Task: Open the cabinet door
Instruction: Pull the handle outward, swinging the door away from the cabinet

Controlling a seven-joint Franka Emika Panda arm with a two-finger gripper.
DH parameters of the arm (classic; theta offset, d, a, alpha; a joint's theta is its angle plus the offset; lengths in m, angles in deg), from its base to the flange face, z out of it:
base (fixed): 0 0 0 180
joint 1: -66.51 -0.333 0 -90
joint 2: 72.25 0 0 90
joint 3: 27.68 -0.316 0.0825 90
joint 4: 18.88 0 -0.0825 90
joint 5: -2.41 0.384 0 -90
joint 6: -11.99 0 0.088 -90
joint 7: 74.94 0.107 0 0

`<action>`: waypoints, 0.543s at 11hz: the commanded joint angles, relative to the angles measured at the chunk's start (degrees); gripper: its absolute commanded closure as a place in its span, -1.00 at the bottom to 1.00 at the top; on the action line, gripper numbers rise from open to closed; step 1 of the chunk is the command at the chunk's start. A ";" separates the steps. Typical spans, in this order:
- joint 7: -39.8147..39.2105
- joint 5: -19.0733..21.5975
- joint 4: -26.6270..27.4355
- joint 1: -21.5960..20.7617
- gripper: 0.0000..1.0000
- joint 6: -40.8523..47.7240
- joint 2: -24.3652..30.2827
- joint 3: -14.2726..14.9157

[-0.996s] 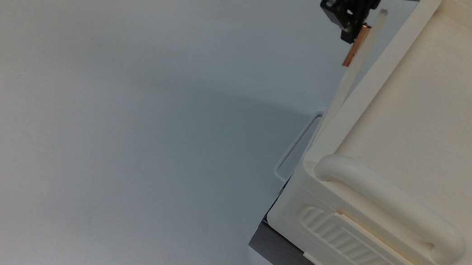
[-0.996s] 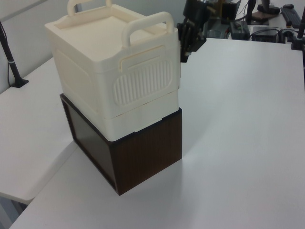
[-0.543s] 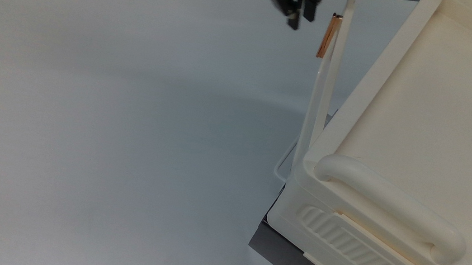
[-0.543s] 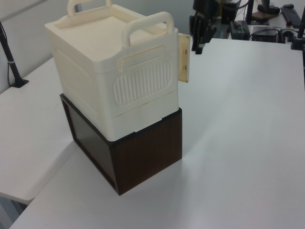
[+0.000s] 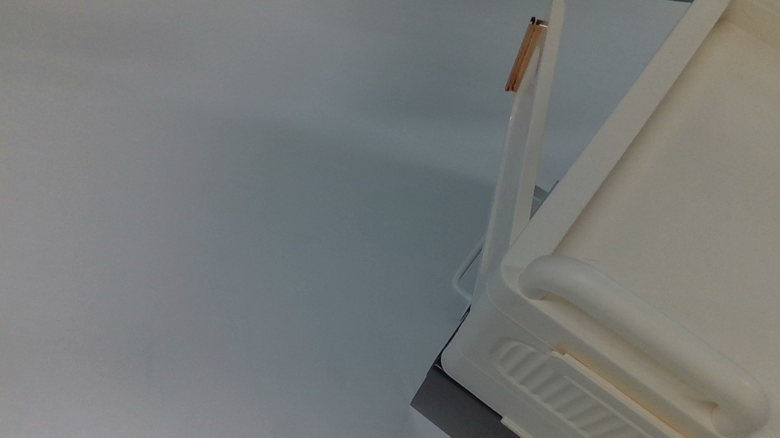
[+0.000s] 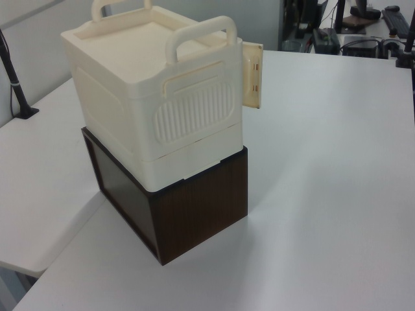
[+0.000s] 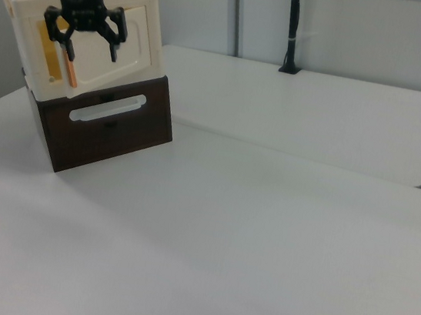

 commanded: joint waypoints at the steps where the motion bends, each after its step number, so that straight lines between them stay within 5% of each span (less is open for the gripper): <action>1: 6.01 3.09 -1.67 -2.62 -0.76 0.40 1.31 -0.38; 6: 12.00 6.01 -4.60 -3.94 -0.78 -9.33 0.43 -8.63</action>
